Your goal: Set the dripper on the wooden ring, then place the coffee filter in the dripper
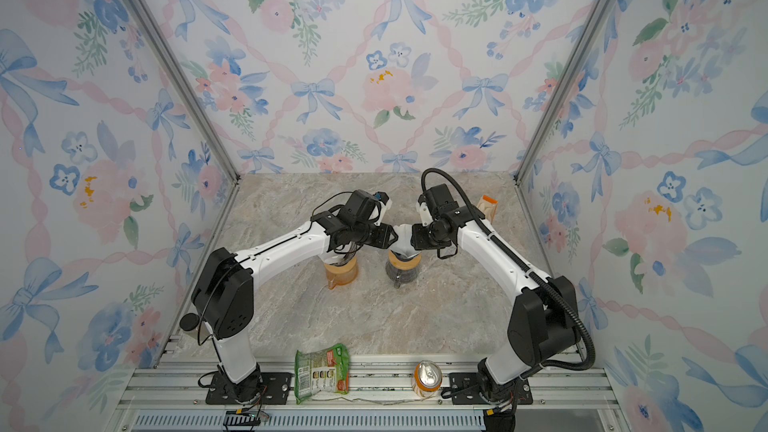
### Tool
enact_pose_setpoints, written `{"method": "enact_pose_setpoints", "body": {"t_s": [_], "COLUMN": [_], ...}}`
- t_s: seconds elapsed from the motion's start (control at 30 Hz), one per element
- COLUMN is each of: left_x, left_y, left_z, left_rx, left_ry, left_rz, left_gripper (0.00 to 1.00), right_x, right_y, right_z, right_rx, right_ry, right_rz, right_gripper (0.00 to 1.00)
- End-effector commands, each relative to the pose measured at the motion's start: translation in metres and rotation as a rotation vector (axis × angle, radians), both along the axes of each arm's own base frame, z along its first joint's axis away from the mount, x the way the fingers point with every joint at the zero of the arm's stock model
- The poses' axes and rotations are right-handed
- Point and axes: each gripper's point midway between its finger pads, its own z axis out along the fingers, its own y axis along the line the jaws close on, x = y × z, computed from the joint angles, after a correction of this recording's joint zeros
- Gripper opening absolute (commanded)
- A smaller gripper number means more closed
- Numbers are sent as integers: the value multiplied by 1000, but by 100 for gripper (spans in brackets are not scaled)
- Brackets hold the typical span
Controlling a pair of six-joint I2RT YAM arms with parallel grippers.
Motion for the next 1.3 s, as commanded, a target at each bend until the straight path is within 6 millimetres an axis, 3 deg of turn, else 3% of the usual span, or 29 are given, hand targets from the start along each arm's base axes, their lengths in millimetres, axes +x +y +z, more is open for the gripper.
{"method": "enact_pose_setpoints", "body": {"t_s": [0.0, 0.43, 0.77, 1.27], "left_x": [0, 0, 0, 0], "left_y": [-3, 3, 0, -2], "left_z": [-4, -6, -5, -5], "left_rx": [22, 50, 43, 45], "left_ry": [-1, 0, 3, 0], "left_rz": [-16, -2, -11, -14], "left_gripper": [43, 45, 46, 46], "right_x": [9, 12, -3, -22], "right_y": [7, 2, 0, -4], "right_z": [1, -14, 7, -17], "right_rx": [24, -4, 2, -87], "right_ry": [-2, 38, 29, 224], "right_rz": [28, -29, 4, 78], "right_gripper": [44, 45, 48, 48]}}
